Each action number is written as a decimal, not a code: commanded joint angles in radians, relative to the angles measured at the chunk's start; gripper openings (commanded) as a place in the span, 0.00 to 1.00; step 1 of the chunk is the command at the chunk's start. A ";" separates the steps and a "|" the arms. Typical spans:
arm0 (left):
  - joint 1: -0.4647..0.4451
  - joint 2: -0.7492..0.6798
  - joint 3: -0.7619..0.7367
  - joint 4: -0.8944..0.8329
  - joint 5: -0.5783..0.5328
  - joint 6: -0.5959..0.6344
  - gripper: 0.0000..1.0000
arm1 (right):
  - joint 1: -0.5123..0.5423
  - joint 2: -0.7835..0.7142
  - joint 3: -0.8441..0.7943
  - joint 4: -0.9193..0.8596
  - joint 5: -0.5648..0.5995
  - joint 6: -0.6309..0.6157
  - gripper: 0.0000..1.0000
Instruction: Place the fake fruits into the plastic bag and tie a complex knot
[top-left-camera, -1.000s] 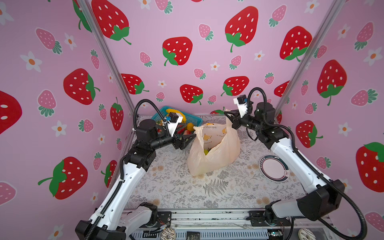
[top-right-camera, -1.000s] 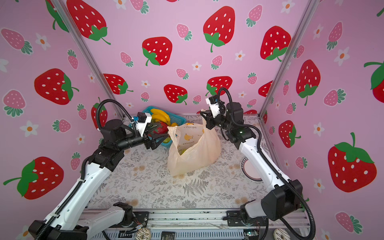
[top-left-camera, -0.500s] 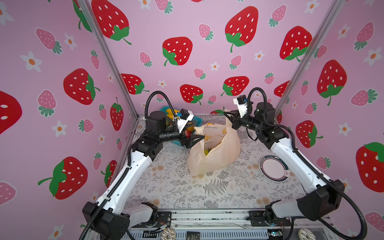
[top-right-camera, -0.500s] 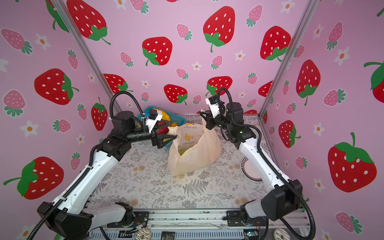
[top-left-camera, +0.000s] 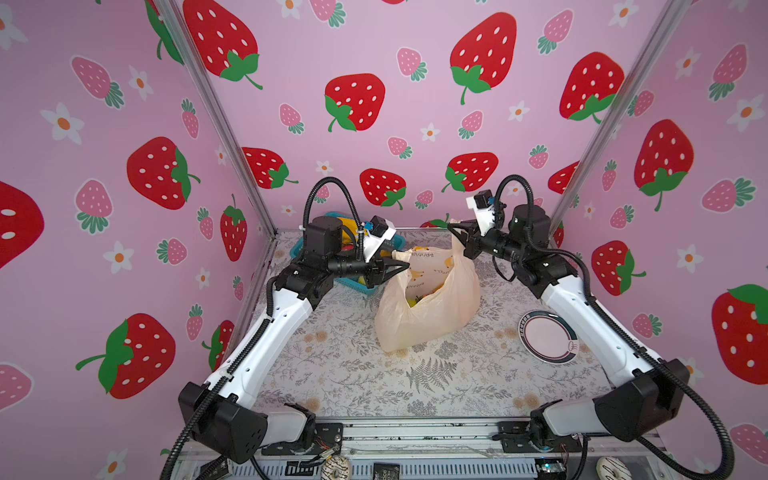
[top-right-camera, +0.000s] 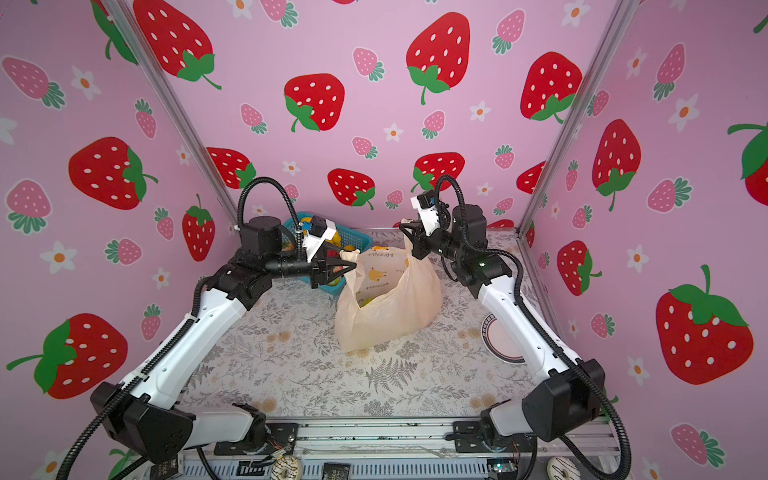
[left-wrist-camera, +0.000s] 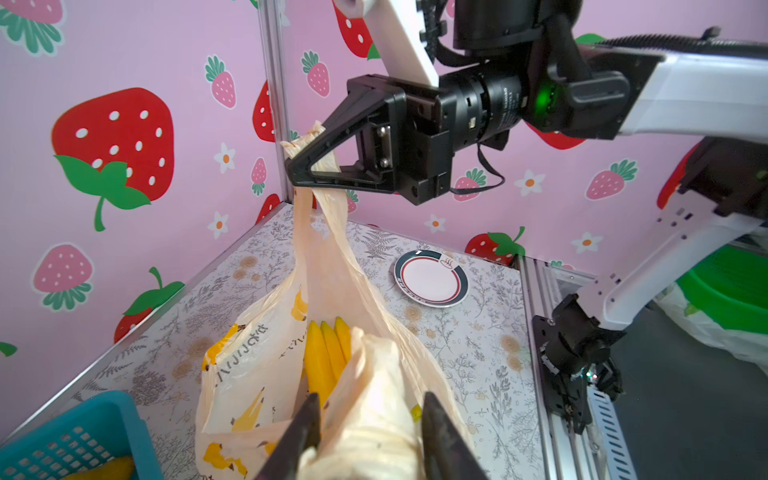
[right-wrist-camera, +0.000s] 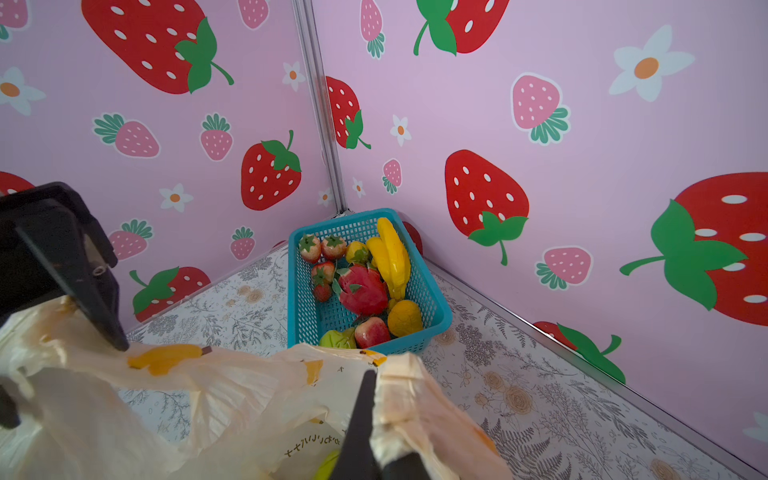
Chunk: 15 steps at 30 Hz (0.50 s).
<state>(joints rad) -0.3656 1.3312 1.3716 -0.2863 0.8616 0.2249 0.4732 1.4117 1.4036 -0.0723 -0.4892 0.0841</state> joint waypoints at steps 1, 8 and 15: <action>-0.002 -0.038 0.001 0.139 -0.026 -0.133 0.16 | -0.001 -0.060 -0.020 0.005 0.036 -0.004 0.00; 0.001 -0.129 -0.106 0.324 -0.352 -0.369 0.00 | -0.001 -0.242 -0.170 0.059 0.184 0.033 0.00; 0.056 -0.148 -0.181 0.371 -0.434 -0.435 0.00 | -0.001 -0.297 -0.238 0.087 0.259 0.038 0.00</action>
<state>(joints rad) -0.3325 1.1885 1.2011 0.0139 0.4808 -0.1429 0.4732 1.1172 1.1824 -0.0284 -0.2790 0.1127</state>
